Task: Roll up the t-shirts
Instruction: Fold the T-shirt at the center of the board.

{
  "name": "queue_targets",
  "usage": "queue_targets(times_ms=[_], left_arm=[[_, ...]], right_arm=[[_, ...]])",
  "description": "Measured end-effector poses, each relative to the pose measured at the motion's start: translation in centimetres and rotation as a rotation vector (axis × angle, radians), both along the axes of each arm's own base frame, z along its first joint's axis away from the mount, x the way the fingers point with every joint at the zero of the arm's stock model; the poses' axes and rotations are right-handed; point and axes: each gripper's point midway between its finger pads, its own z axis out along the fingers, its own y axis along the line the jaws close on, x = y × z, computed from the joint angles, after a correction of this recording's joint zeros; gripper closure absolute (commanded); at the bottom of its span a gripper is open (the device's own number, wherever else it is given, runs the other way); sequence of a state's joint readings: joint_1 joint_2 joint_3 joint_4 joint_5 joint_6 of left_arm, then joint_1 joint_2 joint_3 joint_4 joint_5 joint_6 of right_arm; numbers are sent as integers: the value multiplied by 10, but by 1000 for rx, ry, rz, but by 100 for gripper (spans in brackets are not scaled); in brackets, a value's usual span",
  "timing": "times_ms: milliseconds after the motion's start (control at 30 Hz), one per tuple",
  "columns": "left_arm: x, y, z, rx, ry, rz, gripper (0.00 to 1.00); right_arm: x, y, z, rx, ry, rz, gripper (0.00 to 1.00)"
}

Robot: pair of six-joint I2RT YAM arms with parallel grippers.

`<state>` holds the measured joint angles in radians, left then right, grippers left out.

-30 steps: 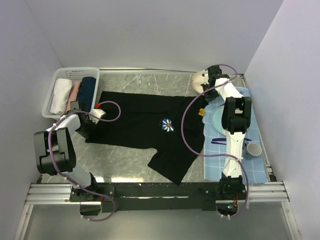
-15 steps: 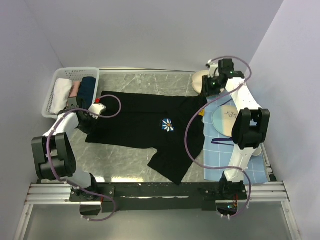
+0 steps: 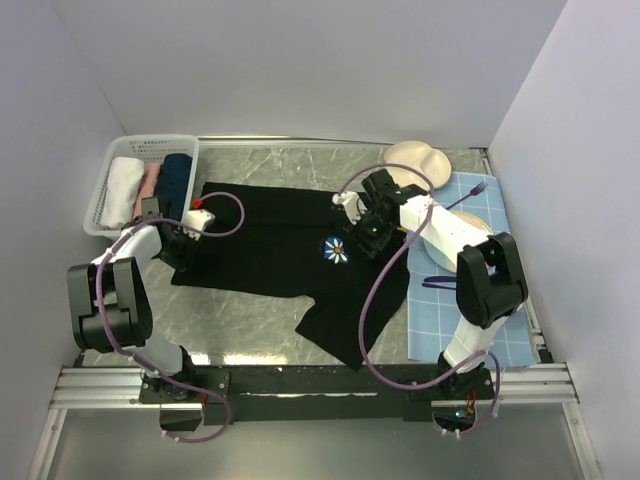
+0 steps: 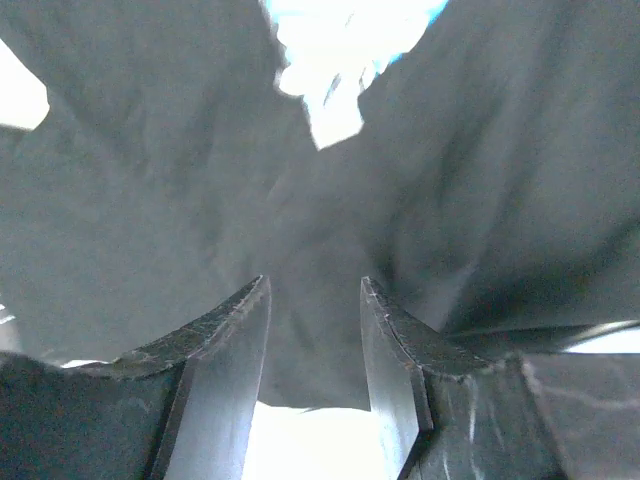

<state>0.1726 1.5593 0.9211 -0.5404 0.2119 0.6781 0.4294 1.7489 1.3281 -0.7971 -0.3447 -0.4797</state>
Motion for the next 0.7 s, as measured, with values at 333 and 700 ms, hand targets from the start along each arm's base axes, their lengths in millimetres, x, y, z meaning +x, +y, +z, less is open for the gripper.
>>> queue_targets(times_ms=[333, 700], left_arm=[[-13, -3, -5, -6, 15, 9, 71], [-21, -4, -6, -9, 17, 15, 71]], right_arm=[[34, 27, -3, -37, -201, 134, 48], [43, 36, -45, -114, -177, 149, 46]])
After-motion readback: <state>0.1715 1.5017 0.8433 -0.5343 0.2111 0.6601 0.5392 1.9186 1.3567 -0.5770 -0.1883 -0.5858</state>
